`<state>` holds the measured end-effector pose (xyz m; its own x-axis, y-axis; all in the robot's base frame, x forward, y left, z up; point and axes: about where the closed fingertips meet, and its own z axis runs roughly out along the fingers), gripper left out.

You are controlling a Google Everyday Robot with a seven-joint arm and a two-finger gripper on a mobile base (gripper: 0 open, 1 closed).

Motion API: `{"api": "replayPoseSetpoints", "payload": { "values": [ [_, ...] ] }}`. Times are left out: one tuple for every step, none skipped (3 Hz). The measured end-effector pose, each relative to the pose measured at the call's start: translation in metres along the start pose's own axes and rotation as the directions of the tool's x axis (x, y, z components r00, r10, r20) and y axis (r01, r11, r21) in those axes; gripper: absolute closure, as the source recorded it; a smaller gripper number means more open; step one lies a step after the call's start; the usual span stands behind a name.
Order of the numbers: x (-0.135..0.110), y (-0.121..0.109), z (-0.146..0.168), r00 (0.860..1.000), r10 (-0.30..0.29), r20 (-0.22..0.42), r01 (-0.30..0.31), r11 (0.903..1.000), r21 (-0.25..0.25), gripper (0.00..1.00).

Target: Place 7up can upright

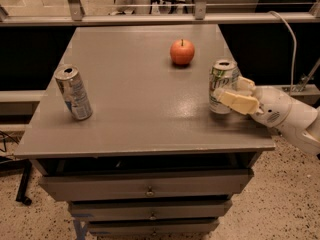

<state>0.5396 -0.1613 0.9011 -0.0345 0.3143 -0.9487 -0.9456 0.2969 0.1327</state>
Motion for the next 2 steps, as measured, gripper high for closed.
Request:
{"api": "replayPoseSetpoints", "payload": {
  "values": [
    [0.0049,-0.0012,-0.0088,1.000,-0.021,0.014,0.021,0.9988,-0.044,1.00],
    [0.0051,-0.0023,-0.0177,0.999,-0.038,0.009,0.038,0.9965,-0.074,1.00]
  ]
}}
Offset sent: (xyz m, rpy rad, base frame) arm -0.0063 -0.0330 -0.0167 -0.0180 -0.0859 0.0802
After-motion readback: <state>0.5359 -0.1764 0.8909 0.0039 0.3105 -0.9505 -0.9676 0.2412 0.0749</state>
